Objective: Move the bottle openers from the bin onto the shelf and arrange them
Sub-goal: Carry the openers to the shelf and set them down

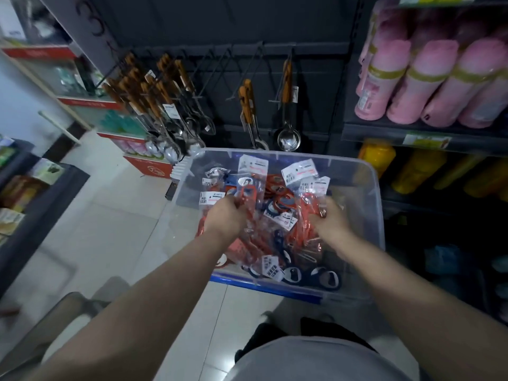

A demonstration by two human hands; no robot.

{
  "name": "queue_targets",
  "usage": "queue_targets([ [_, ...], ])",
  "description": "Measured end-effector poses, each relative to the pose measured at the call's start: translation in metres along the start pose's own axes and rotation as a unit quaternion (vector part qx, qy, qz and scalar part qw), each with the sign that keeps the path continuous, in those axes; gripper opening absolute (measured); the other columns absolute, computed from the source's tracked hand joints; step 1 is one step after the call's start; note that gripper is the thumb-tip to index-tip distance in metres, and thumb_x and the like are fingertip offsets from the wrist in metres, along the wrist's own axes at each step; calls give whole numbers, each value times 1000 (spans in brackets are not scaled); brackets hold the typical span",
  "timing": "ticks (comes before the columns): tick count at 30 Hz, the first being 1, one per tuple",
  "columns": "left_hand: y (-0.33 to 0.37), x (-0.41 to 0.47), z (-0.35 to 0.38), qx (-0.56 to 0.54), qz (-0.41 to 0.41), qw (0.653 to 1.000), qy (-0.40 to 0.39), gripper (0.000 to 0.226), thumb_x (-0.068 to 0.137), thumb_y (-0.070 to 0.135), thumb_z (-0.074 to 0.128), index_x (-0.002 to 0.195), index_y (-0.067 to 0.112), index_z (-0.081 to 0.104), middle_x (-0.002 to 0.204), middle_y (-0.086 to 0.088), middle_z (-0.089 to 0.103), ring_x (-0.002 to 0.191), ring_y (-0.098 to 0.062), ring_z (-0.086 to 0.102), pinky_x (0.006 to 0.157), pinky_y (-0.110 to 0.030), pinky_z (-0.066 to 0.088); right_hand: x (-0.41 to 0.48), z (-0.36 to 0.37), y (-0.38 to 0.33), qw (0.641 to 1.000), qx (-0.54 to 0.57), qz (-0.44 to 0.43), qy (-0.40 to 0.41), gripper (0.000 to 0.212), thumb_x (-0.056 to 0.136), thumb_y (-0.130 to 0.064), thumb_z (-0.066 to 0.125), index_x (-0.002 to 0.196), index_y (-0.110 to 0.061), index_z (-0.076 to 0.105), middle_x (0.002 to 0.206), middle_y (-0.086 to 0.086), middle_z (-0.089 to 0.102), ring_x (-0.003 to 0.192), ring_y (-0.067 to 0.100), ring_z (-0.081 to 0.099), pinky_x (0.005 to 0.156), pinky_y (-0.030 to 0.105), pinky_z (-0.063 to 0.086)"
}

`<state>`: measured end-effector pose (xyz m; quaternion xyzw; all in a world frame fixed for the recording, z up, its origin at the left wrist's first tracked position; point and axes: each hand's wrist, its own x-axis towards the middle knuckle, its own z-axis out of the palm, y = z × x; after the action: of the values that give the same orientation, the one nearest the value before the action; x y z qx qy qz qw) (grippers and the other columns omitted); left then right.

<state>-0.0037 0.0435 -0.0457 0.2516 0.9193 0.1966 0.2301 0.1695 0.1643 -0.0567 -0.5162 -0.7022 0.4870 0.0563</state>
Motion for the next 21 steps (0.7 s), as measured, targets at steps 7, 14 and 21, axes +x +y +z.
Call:
queue_targets([
  [7,-16,4,4,96,52,991,-79,21,88,26,59,98,11,69,95,-10,71,88,-29,66,83,-36,55,-3,37,6,993,12,112,30,24,90,-27,64,113,-24,59,90,0,63,82,26,65,77,45,57],
  [14,-6,6,11,120,156,957,-212,27,87,32,67,109,21,56,98,0,64,85,-19,60,75,-30,49,-17,30,0,988,39,116,99,26,83,-29,70,108,-26,62,100,4,68,91,27,64,83,45,54],
  [21,13,23,4,-16,191,968,-163,22,86,19,68,102,16,53,85,-3,66,64,-15,61,52,-27,46,-46,4,-3,980,64,38,183,50,82,-10,69,125,-16,46,107,2,63,97,21,60,87,38,50],
])
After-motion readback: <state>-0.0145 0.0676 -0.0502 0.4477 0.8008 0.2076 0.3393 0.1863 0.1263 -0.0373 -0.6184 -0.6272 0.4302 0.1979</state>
